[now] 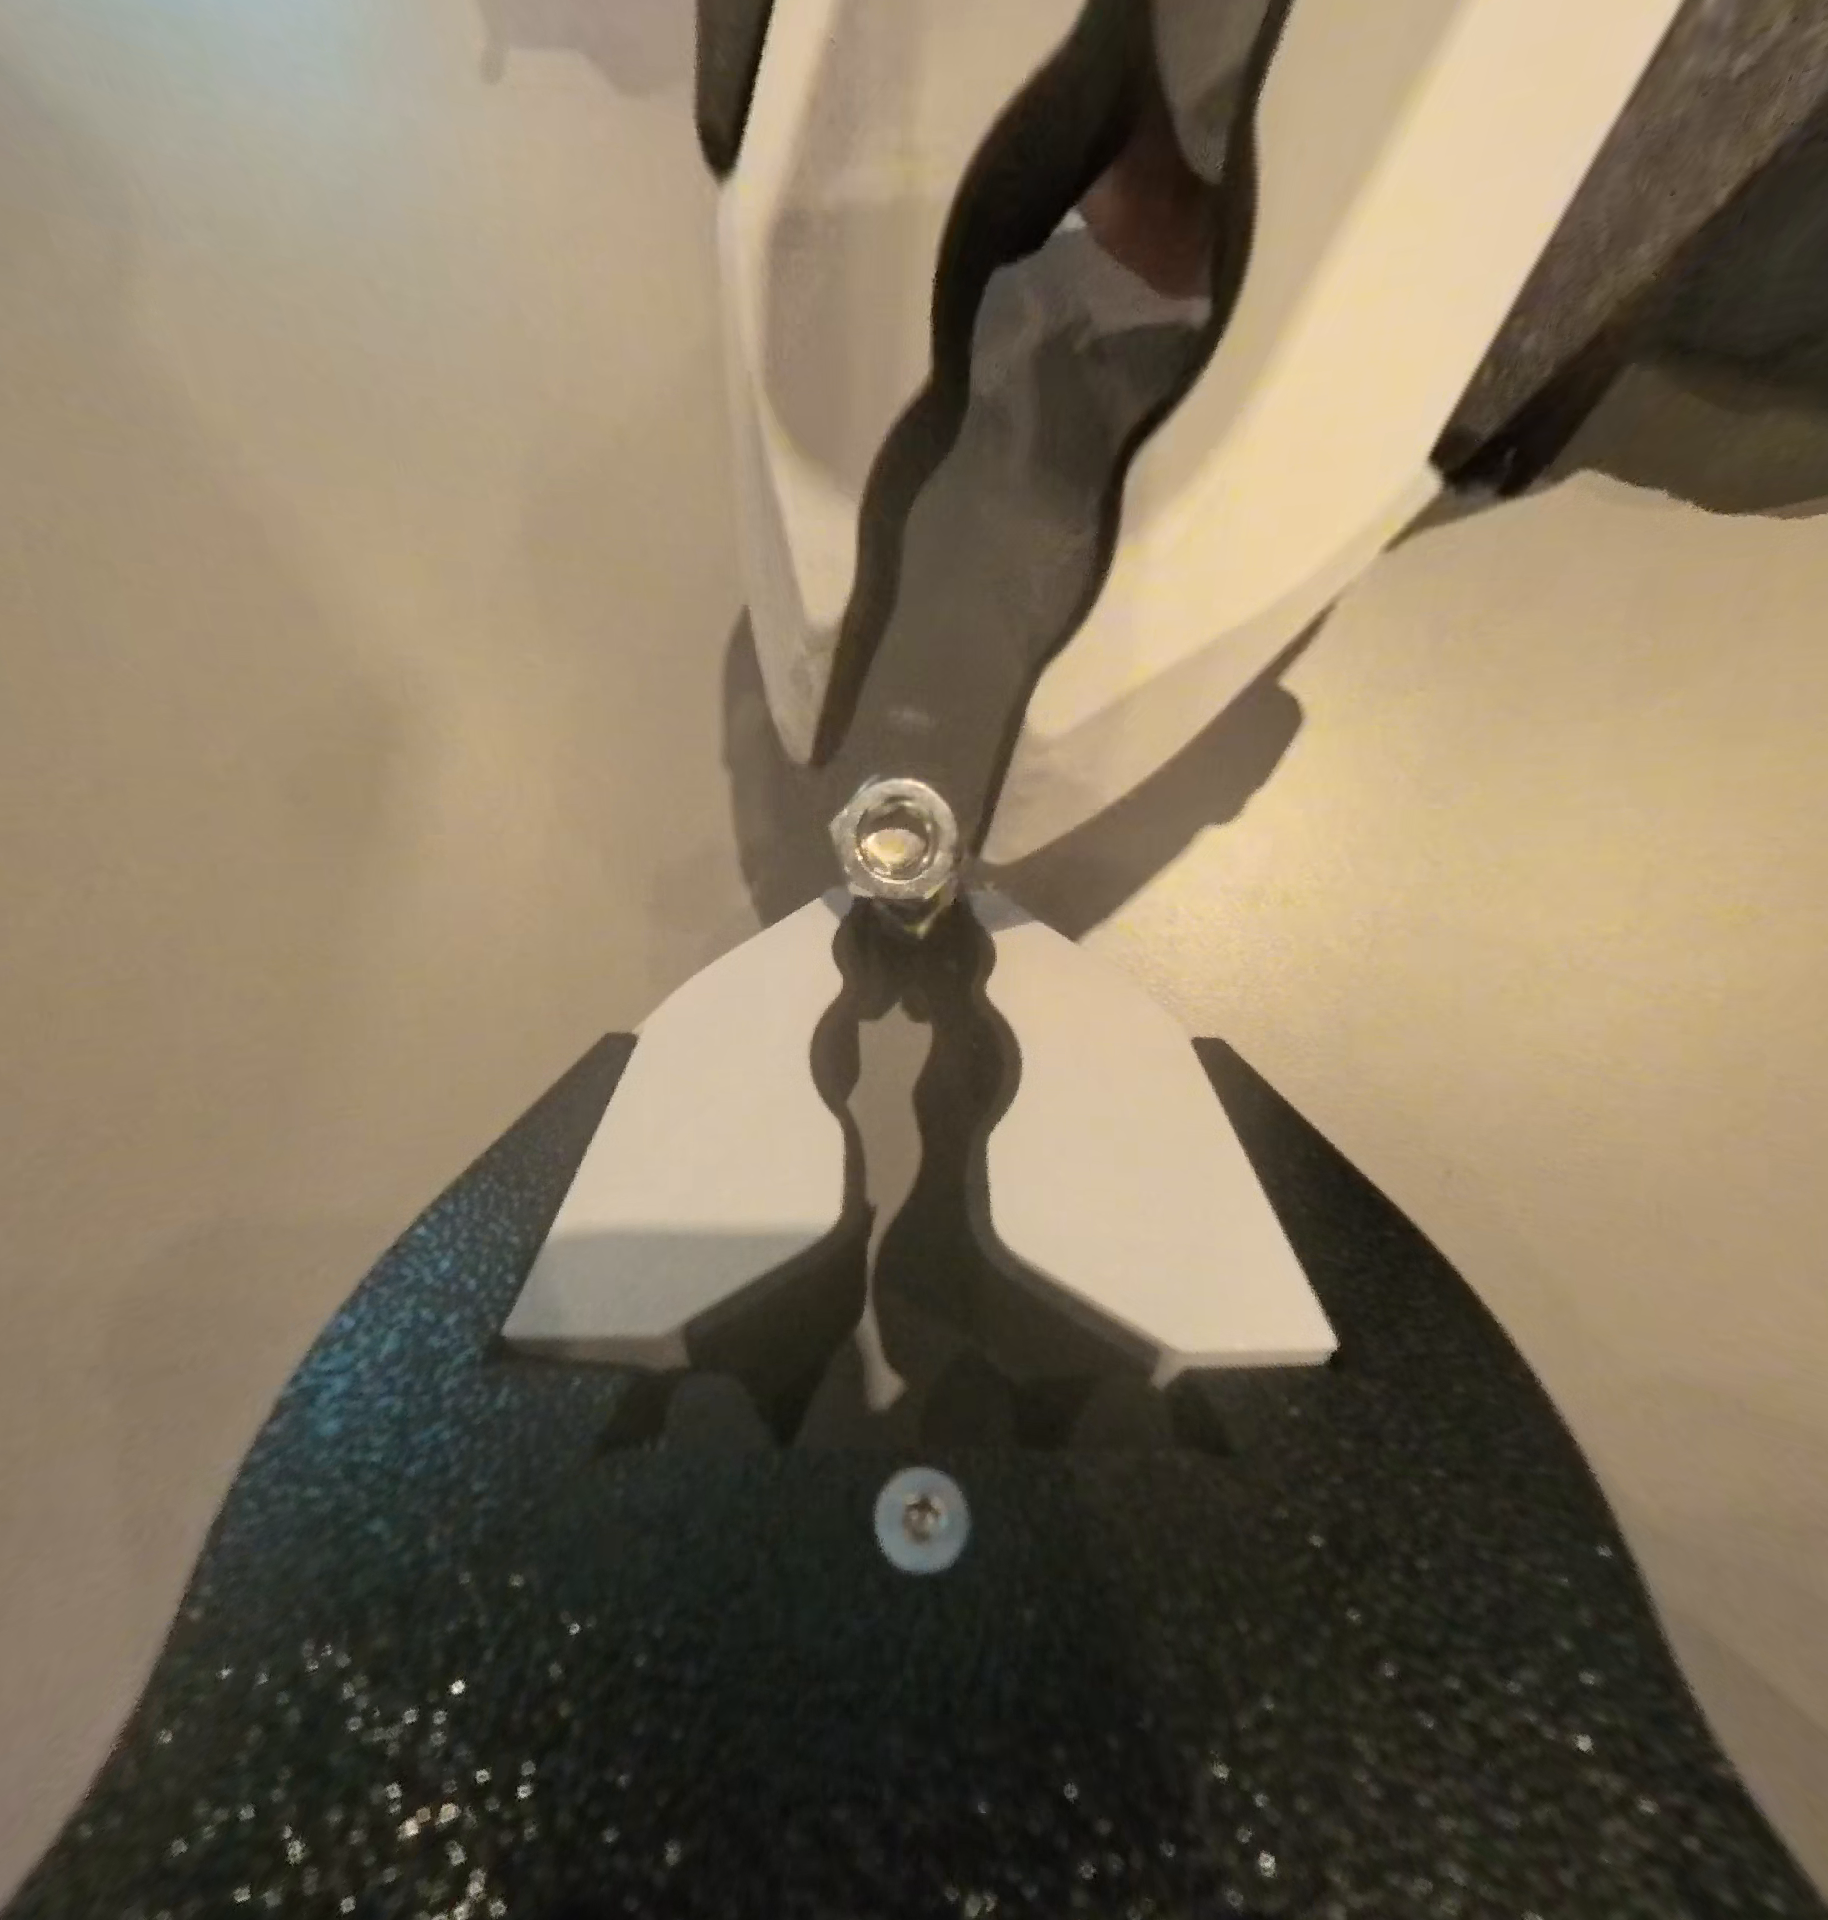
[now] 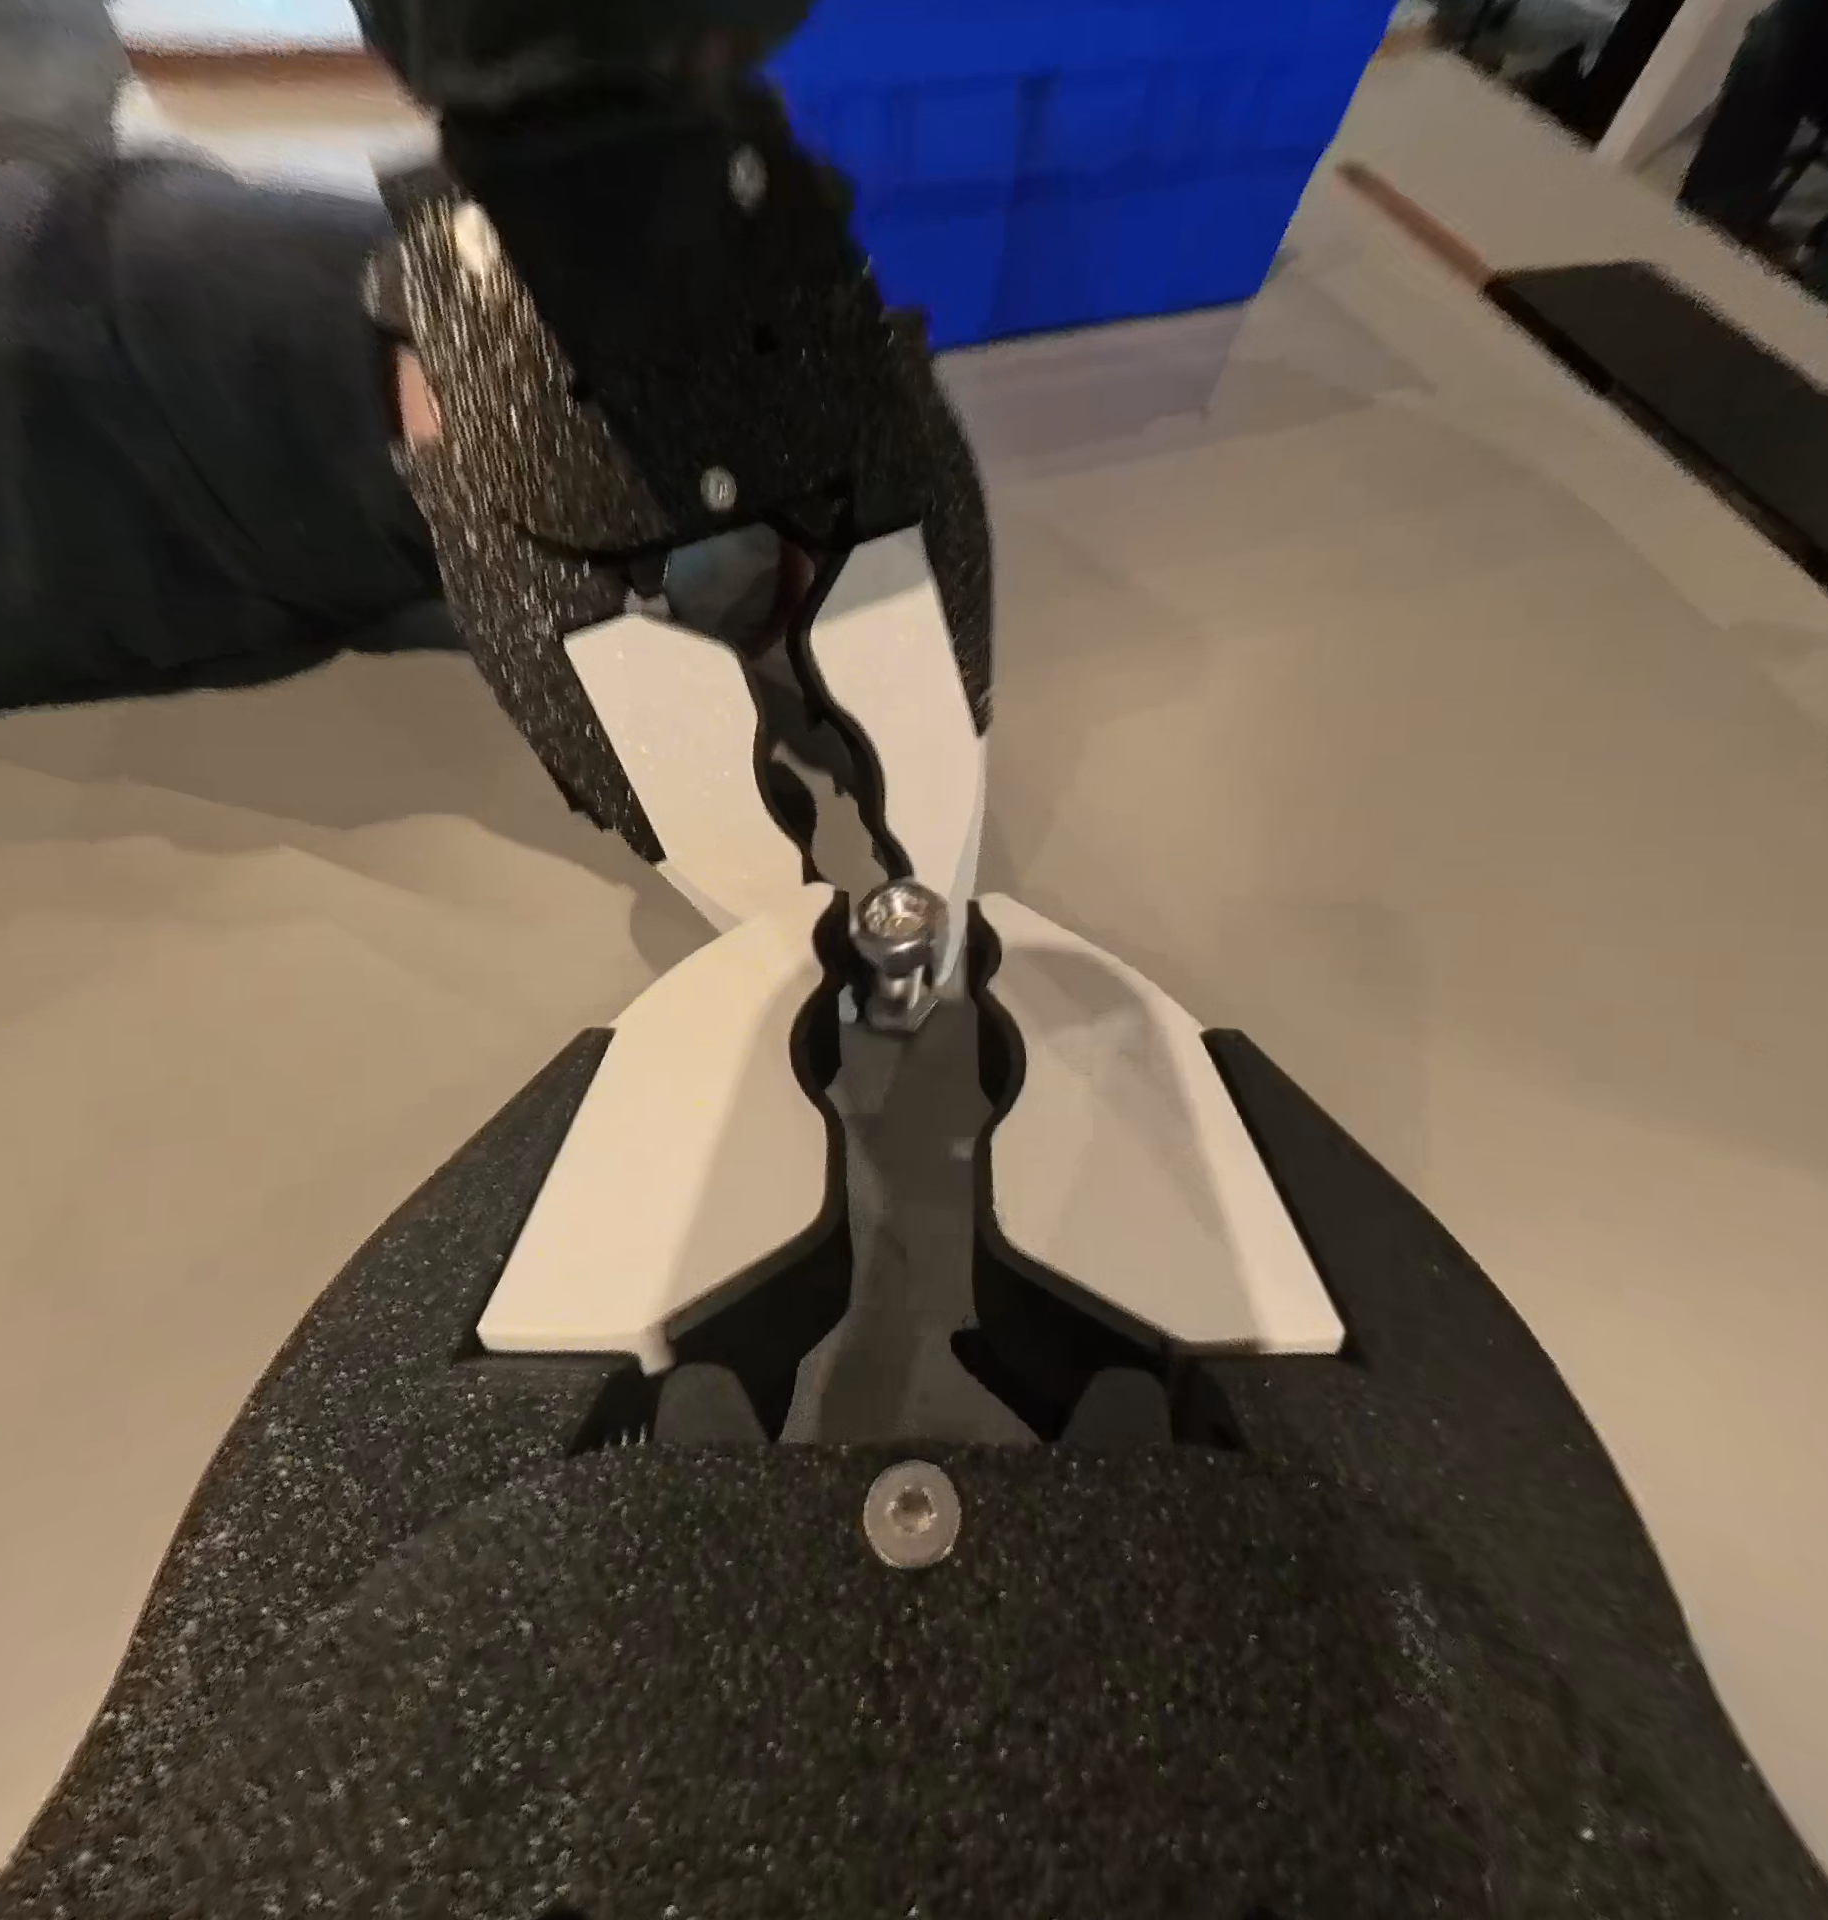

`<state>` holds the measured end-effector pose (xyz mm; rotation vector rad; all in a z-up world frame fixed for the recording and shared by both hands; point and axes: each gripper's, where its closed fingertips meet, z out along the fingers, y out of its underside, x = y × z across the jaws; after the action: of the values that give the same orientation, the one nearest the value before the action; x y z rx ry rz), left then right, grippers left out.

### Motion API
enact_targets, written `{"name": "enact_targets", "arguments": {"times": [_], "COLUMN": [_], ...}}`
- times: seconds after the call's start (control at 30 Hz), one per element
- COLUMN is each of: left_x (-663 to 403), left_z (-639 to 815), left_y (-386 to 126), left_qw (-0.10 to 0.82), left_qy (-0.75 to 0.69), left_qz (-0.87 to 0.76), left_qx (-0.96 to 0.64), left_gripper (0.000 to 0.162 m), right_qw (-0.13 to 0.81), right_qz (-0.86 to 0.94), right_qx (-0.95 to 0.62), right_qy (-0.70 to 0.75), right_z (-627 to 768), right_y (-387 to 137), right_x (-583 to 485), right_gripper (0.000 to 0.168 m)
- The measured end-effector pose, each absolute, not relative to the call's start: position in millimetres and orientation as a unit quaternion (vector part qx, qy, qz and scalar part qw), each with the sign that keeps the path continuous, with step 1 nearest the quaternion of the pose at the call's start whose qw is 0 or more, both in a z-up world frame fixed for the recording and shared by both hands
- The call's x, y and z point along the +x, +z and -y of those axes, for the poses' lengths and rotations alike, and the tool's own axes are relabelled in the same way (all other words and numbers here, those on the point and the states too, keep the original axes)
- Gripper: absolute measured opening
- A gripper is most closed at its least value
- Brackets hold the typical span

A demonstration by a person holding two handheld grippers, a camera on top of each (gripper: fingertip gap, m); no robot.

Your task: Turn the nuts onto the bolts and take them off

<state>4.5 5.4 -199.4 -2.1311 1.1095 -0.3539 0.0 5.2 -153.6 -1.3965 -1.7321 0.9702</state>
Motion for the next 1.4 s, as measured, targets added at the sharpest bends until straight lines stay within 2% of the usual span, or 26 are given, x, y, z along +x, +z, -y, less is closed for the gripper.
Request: {"name": "enact_targets", "arguments": {"times": [0.27, 0.7, 1.4], "left_x": [4, 4, 4], "left_z": [-5, -5, -5], "left_y": [-199, -200, -200], "left_qw": [0.349, 0.349, 0.348], "left_qy": [-0.137, -0.137, -0.141], "left_qz": [-0.427, -0.427, -0.424], "left_qx": [-0.823, -0.823, -0.824], "left_gripper": [0.015, 0.015, 0.015], "right_qw": [0.371, 0.328, 0.316], "right_qz": [0.615, 0.634, 0.638], "right_qx": [-0.537, -0.563, -0.554], "right_qy": [0.443, 0.417, 0.431], "right_z": [-7, -5, -4], "right_y": [-132, -160, -158], "right_x": [-4, -10, -3], "right_gripper": [0.0, 0.0, 0.0]}}
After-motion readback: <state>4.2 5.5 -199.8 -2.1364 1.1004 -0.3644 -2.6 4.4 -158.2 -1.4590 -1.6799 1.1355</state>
